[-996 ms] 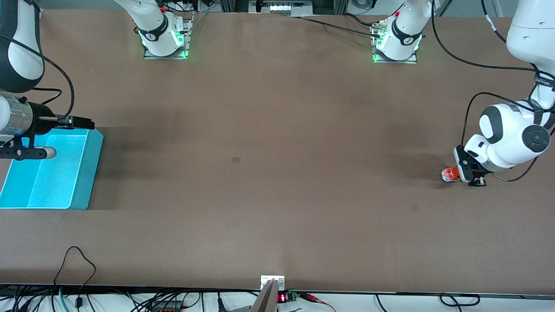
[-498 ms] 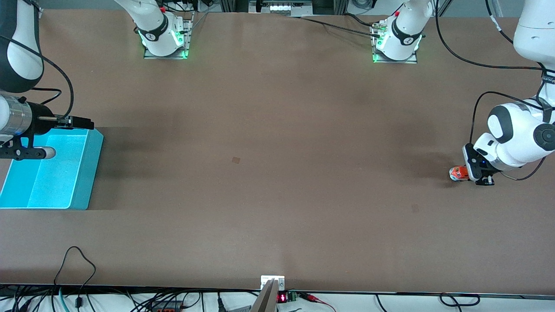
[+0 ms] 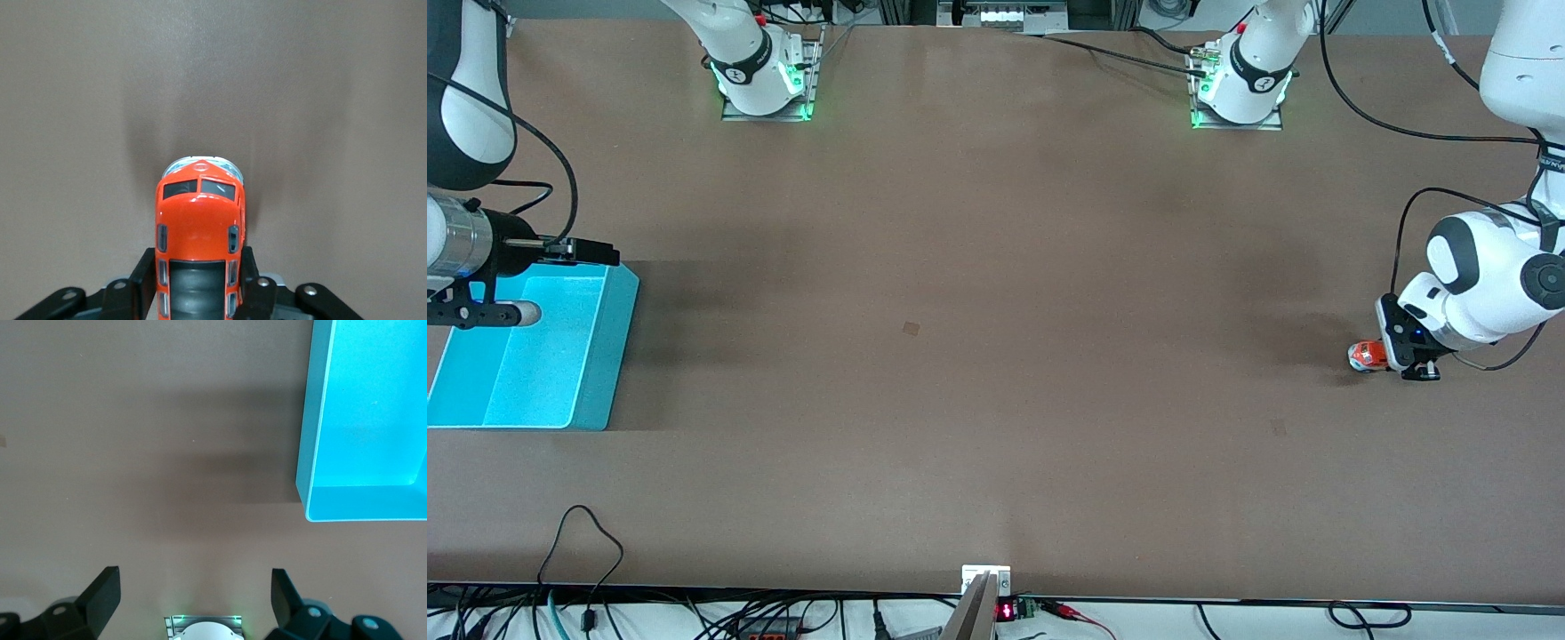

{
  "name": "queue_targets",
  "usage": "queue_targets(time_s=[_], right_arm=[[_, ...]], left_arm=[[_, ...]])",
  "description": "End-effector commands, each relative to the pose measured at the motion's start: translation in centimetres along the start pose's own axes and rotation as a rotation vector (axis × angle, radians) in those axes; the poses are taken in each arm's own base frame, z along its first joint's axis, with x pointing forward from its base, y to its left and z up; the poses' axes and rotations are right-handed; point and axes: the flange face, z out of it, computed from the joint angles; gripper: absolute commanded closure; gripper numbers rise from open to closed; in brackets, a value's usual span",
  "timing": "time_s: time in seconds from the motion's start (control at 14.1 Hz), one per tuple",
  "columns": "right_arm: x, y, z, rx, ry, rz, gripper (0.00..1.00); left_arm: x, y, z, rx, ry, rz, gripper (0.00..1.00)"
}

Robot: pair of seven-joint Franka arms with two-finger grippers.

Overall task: Wind up bus and store in blue box
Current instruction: 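Drag the bus backward along the table with the left gripper to wind it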

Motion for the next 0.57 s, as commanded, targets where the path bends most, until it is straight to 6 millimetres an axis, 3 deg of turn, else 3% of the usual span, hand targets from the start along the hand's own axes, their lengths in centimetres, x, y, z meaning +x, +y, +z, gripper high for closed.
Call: queue_targets(time_s=[0.0,0.5], right_arm=[[-0.3,0.4,-0.7,0.007,0.007,0.017,0.00],[-0.2,0.5,-0.6,0.012,0.004,0.019,0.00]], left_arm=[[0.1,-0.6,-0.1,0.005,0.013,0.015,0.00],[1.8,-1.7,-5.3,-0.056,0.024,0.005,0.00]])
